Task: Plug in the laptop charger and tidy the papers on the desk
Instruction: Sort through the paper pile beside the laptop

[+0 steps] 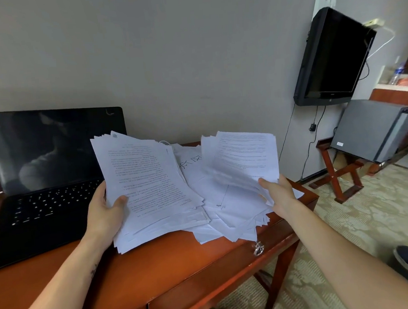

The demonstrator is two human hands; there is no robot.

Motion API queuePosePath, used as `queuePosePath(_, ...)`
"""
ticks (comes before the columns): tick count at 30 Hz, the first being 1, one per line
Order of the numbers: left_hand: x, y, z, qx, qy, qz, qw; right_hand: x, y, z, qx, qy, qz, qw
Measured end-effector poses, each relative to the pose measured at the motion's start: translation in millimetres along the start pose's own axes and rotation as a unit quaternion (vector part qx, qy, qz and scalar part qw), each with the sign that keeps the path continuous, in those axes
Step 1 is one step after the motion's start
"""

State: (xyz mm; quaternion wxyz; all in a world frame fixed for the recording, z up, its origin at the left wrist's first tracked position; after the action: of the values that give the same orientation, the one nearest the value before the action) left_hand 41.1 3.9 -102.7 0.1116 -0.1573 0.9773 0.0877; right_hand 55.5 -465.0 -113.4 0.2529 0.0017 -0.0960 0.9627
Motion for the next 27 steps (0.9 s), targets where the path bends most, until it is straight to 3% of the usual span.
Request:
queuePosePath(8,4.7,-19.2,4.1,0.002,0.011,0.054,0.998,25.6,-65.8,-6.7,0.02,0.036,0.091,0.995)
queuePosePath(18,3.8,-32.8,16.5,0.009,0.041,0.118,0.992,43.4,-135.4,-32.4,0.185,0.119,0.154,0.963)
queuePosePath(23,-5.8,-34.5,33.6,0.021,0.1,0.154,0.983,58.0,-141.9,-39.4,0.315,0.187,0.165,0.916)
queuePosePath(27,-8.1,-35.9,40.2,-0.012,0.126,0.208,0.97,61.5,-142.4,-41.2,0.253,0.219,0.193,0.923)
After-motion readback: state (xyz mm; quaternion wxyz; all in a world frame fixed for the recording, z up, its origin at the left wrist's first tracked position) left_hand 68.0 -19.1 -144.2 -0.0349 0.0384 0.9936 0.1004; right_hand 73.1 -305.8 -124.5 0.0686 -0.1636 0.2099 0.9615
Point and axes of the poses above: each hand's wrist, its own x-axis away from the middle knuckle, its own y-axis out of the back of the hand, z = x × y, the point moved 8 cm from there along -x, towards the middle knuckle, and after that the axes turned 7 degrees about -x, right-handed, at the moved point
